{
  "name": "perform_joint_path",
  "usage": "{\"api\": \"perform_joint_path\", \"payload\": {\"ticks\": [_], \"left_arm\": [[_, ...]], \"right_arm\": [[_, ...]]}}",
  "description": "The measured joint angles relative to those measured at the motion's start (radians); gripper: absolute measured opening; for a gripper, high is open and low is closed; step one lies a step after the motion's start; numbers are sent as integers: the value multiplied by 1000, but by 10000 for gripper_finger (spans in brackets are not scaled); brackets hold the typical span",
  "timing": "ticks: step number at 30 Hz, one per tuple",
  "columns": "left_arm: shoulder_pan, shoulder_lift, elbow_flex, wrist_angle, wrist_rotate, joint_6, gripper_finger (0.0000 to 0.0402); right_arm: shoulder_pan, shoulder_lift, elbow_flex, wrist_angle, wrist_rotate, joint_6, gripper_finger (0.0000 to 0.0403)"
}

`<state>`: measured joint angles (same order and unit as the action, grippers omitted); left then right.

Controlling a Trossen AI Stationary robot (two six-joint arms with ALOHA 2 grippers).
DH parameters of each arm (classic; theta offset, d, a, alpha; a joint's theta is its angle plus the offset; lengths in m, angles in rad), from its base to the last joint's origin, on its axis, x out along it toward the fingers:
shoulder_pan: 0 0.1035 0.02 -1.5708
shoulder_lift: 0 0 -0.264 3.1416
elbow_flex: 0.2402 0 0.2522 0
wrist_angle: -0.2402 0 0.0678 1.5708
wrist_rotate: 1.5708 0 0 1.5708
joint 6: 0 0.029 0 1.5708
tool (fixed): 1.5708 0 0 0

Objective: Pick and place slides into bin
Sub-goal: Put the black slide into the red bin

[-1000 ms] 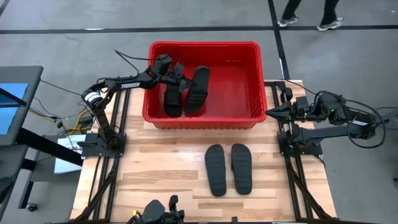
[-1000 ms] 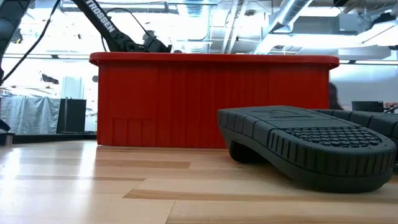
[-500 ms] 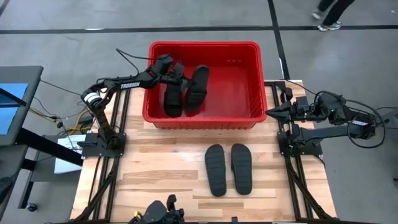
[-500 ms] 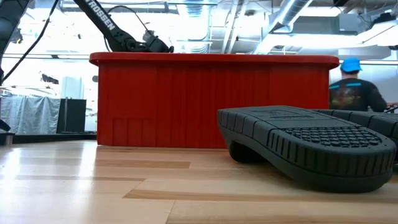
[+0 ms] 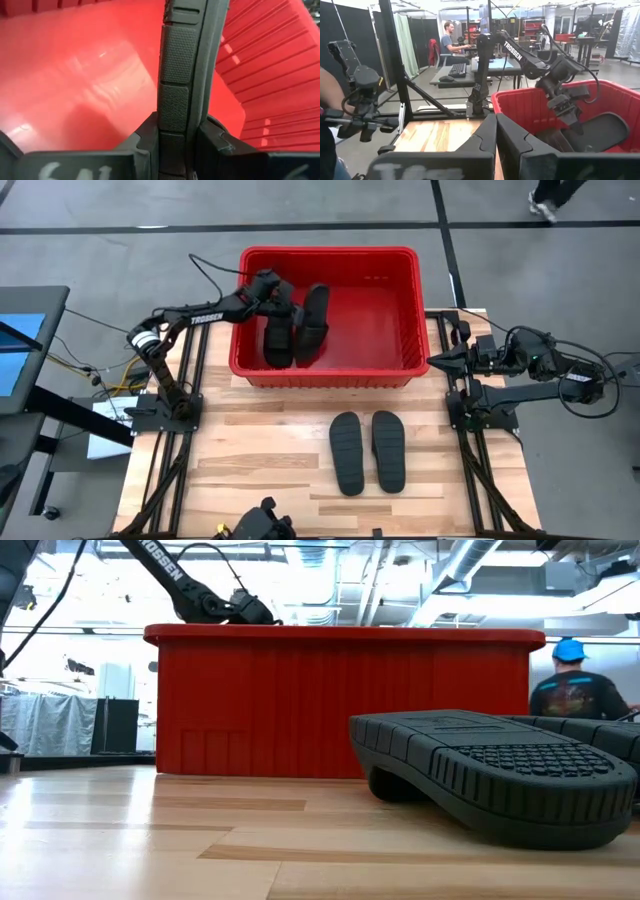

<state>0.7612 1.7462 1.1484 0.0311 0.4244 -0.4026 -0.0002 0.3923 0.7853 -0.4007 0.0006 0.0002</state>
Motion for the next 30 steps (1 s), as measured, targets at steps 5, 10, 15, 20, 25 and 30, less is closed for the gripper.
{"api": "perform_joint_path", "payload": {"ticks": [5, 10, 15, 20, 25, 30], "left_arm": [[-25, 0, 0, 3, -46, 1, 67], [-20, 0, 0, -4, -86, 4, 67], [-14, 0, 0, -35, -92, 26, 67], [-15, 0, 0, -37, -94, 23, 67], [-16, 0, 0, -35, -99, -10, 67], [-19, 0, 0, -26, -96, -61, 67]], "right_arm": [[0, 0, 0, 0, 0, 0, 0], [0, 0, 0, 0, 0, 0, 0], [0, 0, 0, 0, 0, 0, 0], [0, 0, 0, 0, 0, 0, 0], [0, 0, 0, 0, 0, 0, 0], [0, 0, 0, 0, 0, 0, 0]]}}
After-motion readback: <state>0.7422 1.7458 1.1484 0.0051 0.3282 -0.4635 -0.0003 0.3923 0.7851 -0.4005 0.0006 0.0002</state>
